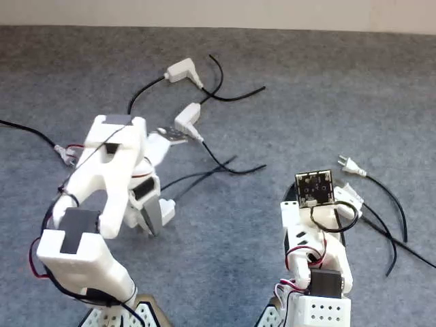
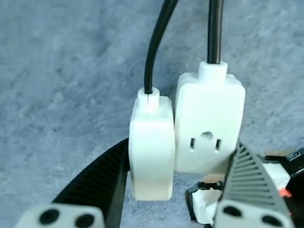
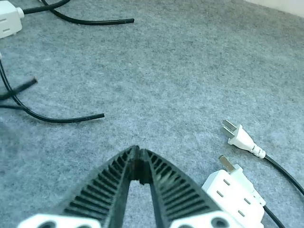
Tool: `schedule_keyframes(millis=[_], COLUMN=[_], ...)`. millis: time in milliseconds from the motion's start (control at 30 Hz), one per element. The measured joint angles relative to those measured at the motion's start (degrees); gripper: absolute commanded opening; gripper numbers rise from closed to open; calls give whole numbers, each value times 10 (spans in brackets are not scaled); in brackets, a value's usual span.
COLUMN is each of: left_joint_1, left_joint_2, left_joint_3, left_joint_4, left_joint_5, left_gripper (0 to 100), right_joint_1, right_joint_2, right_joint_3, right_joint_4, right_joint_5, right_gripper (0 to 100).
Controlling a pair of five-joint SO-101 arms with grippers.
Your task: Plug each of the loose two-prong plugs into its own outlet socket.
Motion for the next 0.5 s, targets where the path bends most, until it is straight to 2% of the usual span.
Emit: schedule_keyframes(millis=[167,367,500], left_joint_1=[56,65,65], left_joint_2=[0,0,0], left_joint_3=[0,0,0], left_joint_4=[0,-27,-58], left_joint_5=[-94,-110,-113], left_gripper=[212,216,286], right_joint_1=[0,0,0], right_joint_2=[0,0,0], right_joint_3=[0,0,0], right_joint_4=[0,0,0], right_joint_5=[4,4,4], right_gripper=[8,8,8])
